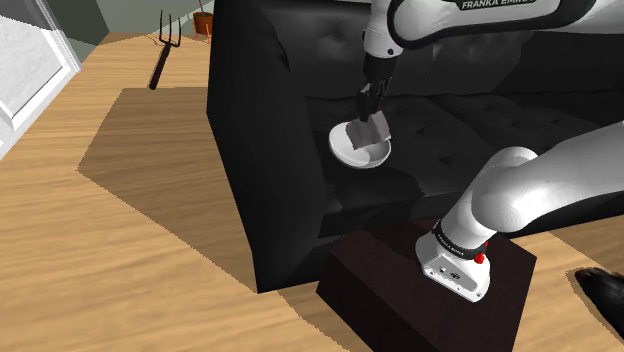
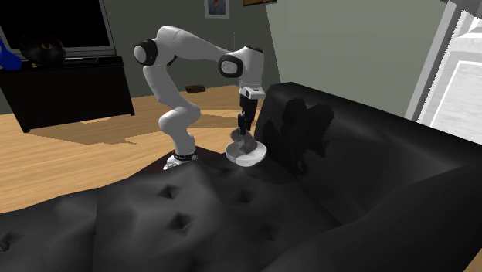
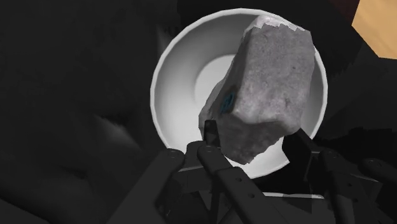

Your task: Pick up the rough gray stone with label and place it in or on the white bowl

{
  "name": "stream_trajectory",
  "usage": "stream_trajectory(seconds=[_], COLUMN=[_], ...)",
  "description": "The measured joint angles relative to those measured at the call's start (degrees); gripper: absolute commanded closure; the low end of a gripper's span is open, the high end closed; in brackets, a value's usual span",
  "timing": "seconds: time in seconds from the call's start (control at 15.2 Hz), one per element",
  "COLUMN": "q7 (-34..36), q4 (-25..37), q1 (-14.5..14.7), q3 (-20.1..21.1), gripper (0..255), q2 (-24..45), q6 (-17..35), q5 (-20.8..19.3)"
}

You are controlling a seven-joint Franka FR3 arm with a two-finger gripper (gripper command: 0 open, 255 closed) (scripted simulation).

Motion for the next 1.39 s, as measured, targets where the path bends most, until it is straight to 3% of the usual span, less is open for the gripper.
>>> stream_trajectory(seconds=[0.33, 0.73, 0.79, 1.19, 1.39], q7=[0.1, 0.1, 0.1, 0.1, 0.1], q4=[-3.0, -3.3, -3.3, -3.3, 0.6], q1=[0.0, -0.1, -0.1, -0.1, 0.1], q3=[-0.1, -0.1, -0.1, -0.1, 0.1], gripper=[255, 255, 0, 0, 0], q2=[0.4, 0.5, 0.5, 0.5, -0.1], q6=[3.4, 3.8, 3.8, 3.8, -0.5], q5=[-0.1, -0.1, -0.1, -0.1, 0.1])
